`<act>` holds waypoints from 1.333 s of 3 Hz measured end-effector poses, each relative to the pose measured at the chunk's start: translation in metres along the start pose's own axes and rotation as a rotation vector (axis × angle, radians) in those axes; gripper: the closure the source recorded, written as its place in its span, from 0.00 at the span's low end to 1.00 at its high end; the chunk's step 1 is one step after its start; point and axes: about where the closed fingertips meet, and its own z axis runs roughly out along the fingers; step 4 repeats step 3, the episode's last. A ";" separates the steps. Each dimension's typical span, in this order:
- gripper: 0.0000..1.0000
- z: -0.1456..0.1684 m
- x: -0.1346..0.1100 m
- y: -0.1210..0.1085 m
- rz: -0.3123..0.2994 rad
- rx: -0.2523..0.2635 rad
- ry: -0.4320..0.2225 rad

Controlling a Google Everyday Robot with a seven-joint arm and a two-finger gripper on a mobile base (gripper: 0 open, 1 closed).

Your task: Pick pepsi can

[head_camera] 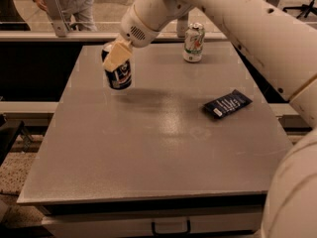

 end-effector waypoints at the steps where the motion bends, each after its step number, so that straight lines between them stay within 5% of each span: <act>1: 1.00 -0.037 -0.017 0.003 -0.061 -0.017 -0.046; 2: 1.00 -0.073 -0.038 0.010 -0.137 -0.049 -0.102; 4: 1.00 -0.073 -0.038 0.009 -0.137 -0.048 -0.102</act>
Offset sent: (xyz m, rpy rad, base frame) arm -0.0348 -0.0298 0.1154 0.1086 -0.1069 0.2176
